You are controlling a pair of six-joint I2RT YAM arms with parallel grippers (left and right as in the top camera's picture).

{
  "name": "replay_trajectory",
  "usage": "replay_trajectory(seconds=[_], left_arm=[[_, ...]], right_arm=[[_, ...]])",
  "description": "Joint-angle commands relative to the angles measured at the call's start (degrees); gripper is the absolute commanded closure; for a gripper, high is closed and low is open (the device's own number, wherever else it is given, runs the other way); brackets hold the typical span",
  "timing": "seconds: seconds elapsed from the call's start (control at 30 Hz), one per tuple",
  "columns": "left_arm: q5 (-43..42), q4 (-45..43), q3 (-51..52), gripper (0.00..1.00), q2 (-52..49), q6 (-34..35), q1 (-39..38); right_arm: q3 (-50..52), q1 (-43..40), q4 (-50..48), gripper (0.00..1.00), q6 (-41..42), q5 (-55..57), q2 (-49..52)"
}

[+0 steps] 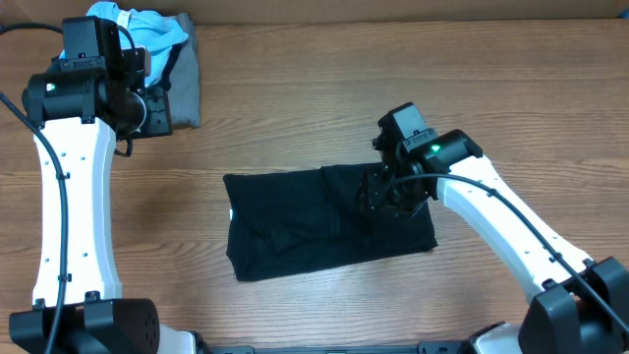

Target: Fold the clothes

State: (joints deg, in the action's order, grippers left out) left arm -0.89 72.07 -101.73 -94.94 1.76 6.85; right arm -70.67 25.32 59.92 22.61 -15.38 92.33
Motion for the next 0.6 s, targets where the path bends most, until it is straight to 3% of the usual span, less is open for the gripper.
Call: replay_trajectory(seconds=[0.0,0.07,0.2,0.37,0.47,0.57], left_arm=[[-0.7,0.0,-1.1,0.49,0.5,0.0,0.3],[-0.7,0.0,-1.1,0.49,0.5,0.0,0.3],[-0.6,0.7,-1.1,0.53,0.5,0.0,0.3],[-0.6,1.7,-1.1,0.51,0.5,0.0,0.3],[-0.6,2.5,-1.1,0.49,0.5,0.0,0.3],[-0.6,3.1,-1.1,0.39,0.5,0.0,0.3]], right_arm=[[-0.3,0.0,-0.8,0.65,-0.3,5.0,2.0],[0.8,0.0,-2.0,0.83,0.0,8.0,3.8],[2.6,-0.2,-3.3,0.92,0.2,9.7,8.2],[2.9,1.6,-2.2,0.96,-1.0,-2.1,12.3],[2.8,6.4,-4.5,0.96,-7.0,-16.4,12.2],[2.8,10.2,-7.3,0.96,-10.2,-24.3,12.2]])
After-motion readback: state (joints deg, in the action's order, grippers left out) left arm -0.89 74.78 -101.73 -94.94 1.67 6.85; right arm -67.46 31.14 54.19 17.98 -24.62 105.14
